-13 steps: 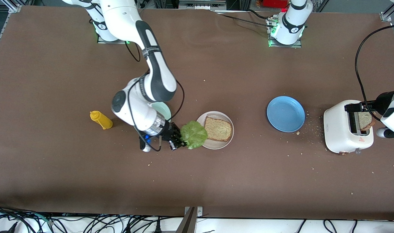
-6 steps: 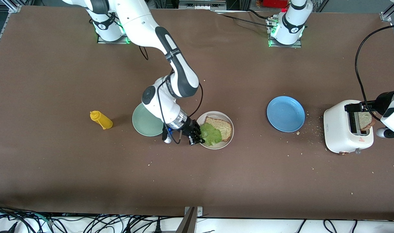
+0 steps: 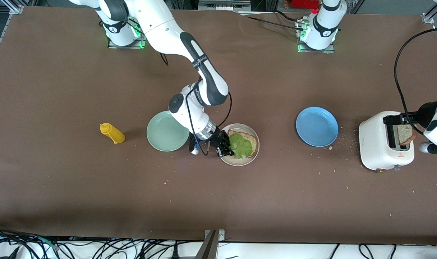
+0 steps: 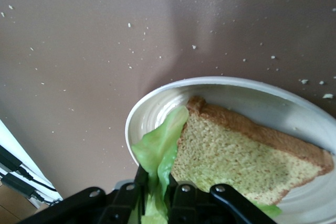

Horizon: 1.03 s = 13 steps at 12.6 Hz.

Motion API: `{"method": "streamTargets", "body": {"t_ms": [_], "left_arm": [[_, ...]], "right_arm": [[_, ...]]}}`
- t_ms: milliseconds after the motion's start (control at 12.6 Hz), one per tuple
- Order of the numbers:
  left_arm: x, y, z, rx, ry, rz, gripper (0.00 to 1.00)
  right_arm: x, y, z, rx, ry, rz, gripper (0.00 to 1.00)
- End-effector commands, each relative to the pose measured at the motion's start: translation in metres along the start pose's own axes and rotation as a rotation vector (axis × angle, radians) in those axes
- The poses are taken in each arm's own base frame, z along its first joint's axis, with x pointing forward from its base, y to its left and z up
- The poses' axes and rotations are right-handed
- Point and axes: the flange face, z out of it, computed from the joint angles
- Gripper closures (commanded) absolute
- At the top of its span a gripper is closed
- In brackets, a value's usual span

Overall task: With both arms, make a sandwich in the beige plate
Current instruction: 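Lower the lettuce leaf onto the bread with the right gripper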

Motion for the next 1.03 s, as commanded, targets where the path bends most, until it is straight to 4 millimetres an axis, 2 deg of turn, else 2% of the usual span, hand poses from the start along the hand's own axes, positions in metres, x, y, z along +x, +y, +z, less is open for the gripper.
{"method": "streamTargets", "body": {"t_ms": [0, 79, 317, 475, 634, 713, 871, 950], "left_arm": [[-0.002, -0.004, -0.002, 0.008, 0.007, -0.011, 0.0], [-0.002, -0.004, -0.002, 0.011, 0.007, -0.012, 0.0], [-0.003, -0.015, -0.003, 0.018, 0.007, -0.014, 0.0], [-0.003, -0.023, -0.008, 0.041, 0.052, -0.022, 0.0], [-0.004, -0.03, 0.004, 0.058, 0.076, 0.019, 0.0], [-0.005, -0.039, 0.008, 0.072, 0.091, 0.054, 0.0], [-0.008, -0.074, 0.017, 0.059, 0.136, 0.076, 0.0], [-0.006, -0.083, 0.025, 0.057, 0.151, 0.099, 0.0]], "right_arm": [[-0.005, -0.006, 0.002, 0.026, -0.018, 0.027, 0.42], [-0.006, -0.007, 0.001, 0.028, -0.019, 0.032, 0.29], [-0.006, -0.013, -0.005, 0.036, 0.005, -0.021, 0.14], [-0.007, -0.015, -0.005, 0.033, 0.038, -0.087, 0.1], [-0.005, -0.018, -0.008, 0.032, 0.046, -0.11, 0.1], [-0.005, -0.018, -0.007, 0.027, 0.061, -0.138, 0.1], [-0.004, -0.021, -0.009, 0.026, 0.075, -0.164, 0.1], [-0.004, -0.024, -0.011, 0.013, 0.085, -0.181, 0.1]]}}
